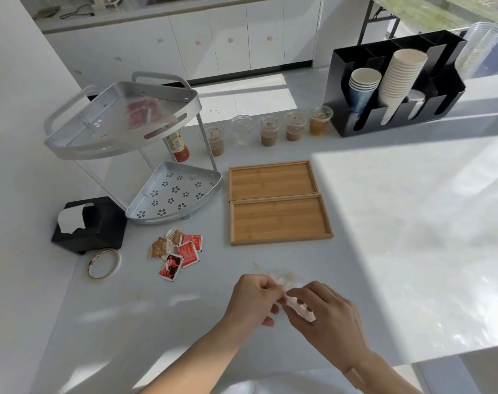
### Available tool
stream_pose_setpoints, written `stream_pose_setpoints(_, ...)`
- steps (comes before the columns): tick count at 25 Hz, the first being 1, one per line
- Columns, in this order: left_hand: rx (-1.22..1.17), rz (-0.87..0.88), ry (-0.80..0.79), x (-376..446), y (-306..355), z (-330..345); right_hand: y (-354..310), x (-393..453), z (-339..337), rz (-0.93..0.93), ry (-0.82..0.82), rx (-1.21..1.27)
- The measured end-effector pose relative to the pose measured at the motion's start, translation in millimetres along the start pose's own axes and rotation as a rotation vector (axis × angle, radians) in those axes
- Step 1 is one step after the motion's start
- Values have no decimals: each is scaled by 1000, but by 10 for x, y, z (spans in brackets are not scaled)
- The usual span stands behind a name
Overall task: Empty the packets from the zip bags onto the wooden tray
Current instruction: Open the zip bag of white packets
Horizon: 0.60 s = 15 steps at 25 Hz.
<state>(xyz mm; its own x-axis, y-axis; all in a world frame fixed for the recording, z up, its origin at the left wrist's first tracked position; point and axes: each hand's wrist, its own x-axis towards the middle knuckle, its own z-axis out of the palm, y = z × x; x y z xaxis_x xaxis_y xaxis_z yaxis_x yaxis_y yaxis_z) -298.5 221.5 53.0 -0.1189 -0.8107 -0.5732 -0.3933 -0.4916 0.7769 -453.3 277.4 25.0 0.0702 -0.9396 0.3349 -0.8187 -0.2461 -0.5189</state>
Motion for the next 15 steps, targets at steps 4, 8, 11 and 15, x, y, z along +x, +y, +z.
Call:
stream_pose_setpoints(4, 11, 39, 6, 16, -15, -65, -33, 149, -100, 446, -260, 435)
stream_pose_setpoints(8, 9, 102, -32, 37, -42, -54, 23, 305, -158, 543, -434, 677)
stream_pose_setpoints(11, -16, 142, -114, 69, -67, -52, 53, 363, -200, 621, -479, 756)
stream_pose_setpoints(15, -57, 189, -233, 98, -63, -108, 132, 442, -269, 715, -600, 825)
